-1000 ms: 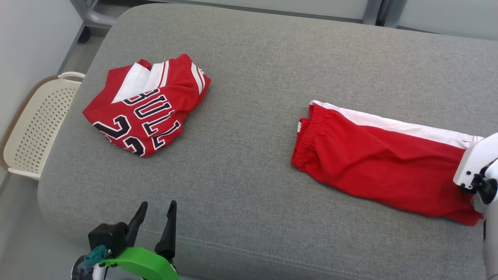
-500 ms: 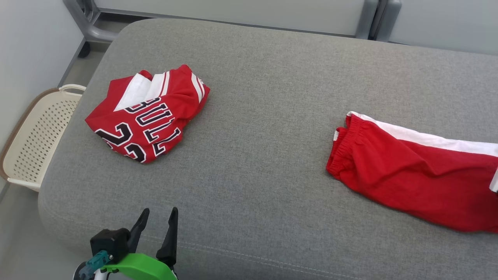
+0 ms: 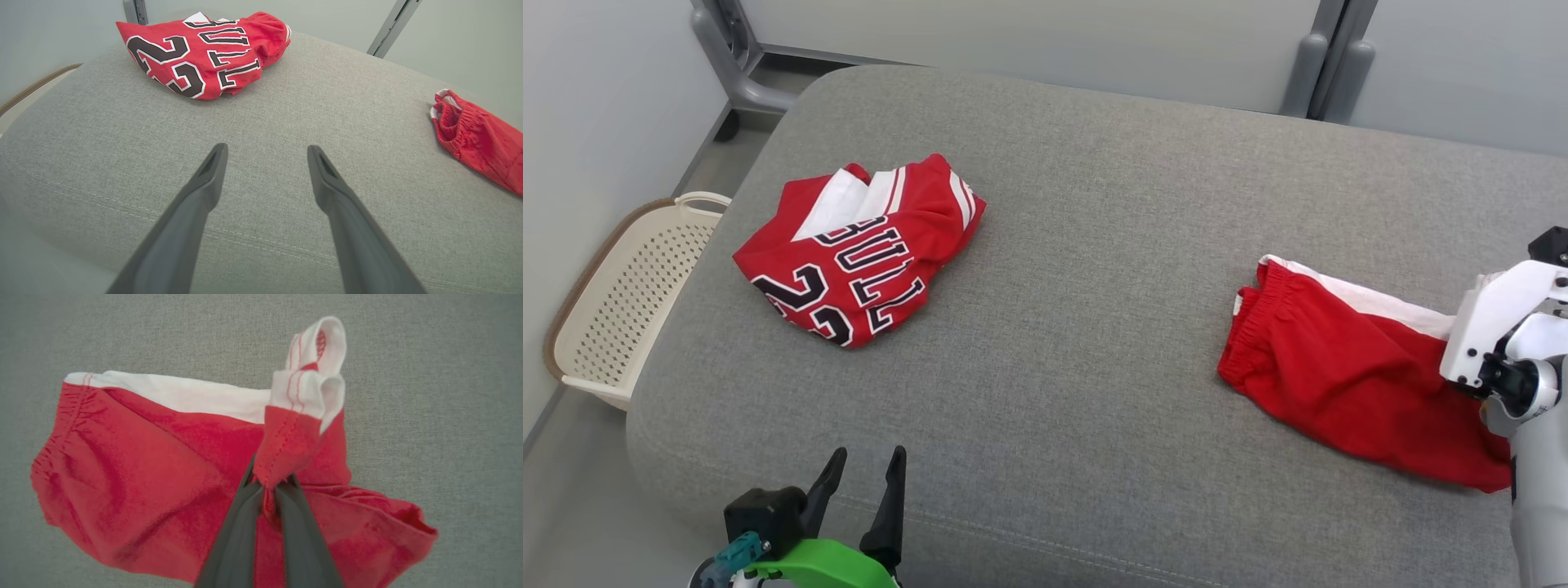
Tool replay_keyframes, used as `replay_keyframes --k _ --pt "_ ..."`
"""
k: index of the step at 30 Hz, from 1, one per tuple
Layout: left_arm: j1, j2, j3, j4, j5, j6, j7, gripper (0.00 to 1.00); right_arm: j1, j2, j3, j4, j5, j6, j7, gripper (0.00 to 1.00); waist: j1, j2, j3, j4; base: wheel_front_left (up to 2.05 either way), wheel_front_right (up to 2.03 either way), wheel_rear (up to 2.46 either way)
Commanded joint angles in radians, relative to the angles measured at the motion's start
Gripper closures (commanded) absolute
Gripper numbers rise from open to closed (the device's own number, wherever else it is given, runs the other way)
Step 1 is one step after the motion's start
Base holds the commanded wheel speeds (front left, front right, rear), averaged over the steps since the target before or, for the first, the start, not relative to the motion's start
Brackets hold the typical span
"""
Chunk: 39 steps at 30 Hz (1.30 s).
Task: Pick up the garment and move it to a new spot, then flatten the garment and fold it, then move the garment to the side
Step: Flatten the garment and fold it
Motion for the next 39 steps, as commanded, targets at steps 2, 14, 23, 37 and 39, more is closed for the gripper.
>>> replay_keyframes --k 2,14,23,37,39 --pt "0.015 -0.002 -0.001 0.002 -0.009 -0.004 -0.005 0.0 -0.002 0.011 0.022 -0.011 0.026 -0.001 0.008 1.0 0.0 0.0 -0.017 0.016 0.0 0.0 0.0" --pt "0.019 0.001 -0.005 0.004 -0.018 -0.003 -0.005 0.0 -0.071 0.102 0.072 0.035 0.063 -0.001 -0.028 1.0 0.0 0.0 -0.045 0.062 0.0 0.0 0.0" --pt "0.013 -0.012 -0.021 0.006 -0.019 -0.006 -0.007 0.0 -0.128 0.124 0.047 0.14 0.021 -0.001 -0.085 1.0 0.0 0.0 -0.037 0.11 0.0 0.0 0.0" --pt "-0.007 -0.028 -0.03 0.029 -0.023 -0.012 -0.023 0.0 -0.184 0.13 -0.001 0.268 -0.04 -0.001 -0.154 0.55 0.0 0.0 -0.014 0.161 0.0 0.0 0.0" --pt "-0.008 -0.029 -0.03 0.03 -0.023 -0.012 -0.026 0.0 -0.191 0.13 -0.012 0.277 -0.048 -0.001 -0.166 0.0 0.0 0.0 -0.012 0.162 0.0 0.0 0.0"
